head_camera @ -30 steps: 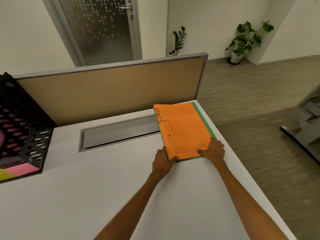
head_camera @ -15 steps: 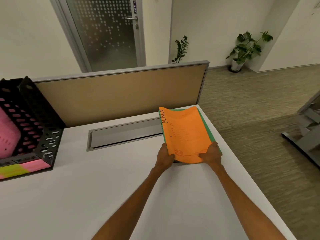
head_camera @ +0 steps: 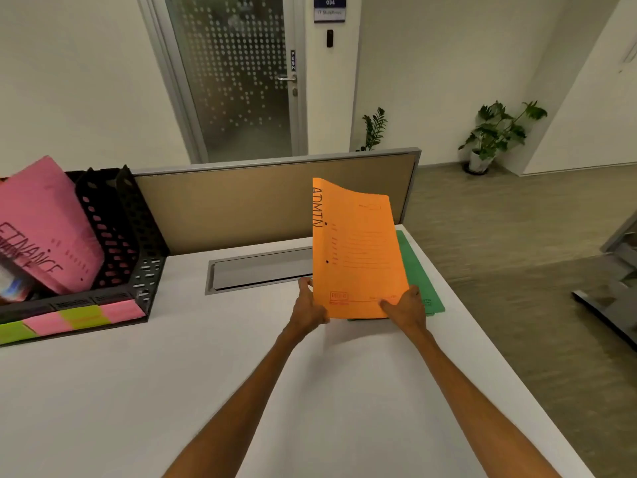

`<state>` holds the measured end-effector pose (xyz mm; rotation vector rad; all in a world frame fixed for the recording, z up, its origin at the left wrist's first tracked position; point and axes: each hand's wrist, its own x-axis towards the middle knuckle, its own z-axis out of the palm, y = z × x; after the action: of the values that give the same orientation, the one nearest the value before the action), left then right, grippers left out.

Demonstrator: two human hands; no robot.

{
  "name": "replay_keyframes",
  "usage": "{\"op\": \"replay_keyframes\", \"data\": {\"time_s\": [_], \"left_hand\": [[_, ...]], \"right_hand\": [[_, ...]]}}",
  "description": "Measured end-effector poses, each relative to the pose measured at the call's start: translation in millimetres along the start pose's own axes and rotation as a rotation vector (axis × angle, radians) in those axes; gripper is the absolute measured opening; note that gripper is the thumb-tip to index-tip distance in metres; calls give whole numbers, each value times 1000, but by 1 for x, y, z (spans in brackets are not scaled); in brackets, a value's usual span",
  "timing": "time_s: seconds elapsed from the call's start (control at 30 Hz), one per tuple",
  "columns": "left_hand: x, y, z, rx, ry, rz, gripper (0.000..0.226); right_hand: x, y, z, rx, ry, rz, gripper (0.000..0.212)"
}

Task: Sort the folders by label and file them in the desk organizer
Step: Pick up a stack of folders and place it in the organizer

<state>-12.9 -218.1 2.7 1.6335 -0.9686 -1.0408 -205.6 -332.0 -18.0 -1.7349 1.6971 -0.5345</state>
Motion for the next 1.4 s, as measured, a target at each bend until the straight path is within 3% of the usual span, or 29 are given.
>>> {"op": "replay_keyframes", "data": {"time_s": [0.1,0.3,0.43,0.53,0.77,0.93,1.17,1.4], "left_hand": [[-25,-4,-15,-35,55,74,59],[-60,-26,-50,-93,222,172,55],[-78,-37,-73,-45,299,207,42],[-89,-49,-91,-10,329,251,33],[-110,-63,-129,78,420,349,15],[-115,-65,-162,165,530,358,29],[-128,-75,-191,105,611,278,37],[-136,-84,-210,-5,758,167,27]], "right_hand": [[-12,-8,4,-19,-75,-28,79],[-29,-47,14,95,-144,-153,82],[-40,-101,17,85,-55,-223,100],[-53,-158,17,170,9,-389,106],[-98,-289,23,243,129,-875,66],[-113,-342,31,215,152,-947,60],[-146,-383,55,195,222,-1054,52],[-177,-425,56,-12,-142,-1140,50]]}}
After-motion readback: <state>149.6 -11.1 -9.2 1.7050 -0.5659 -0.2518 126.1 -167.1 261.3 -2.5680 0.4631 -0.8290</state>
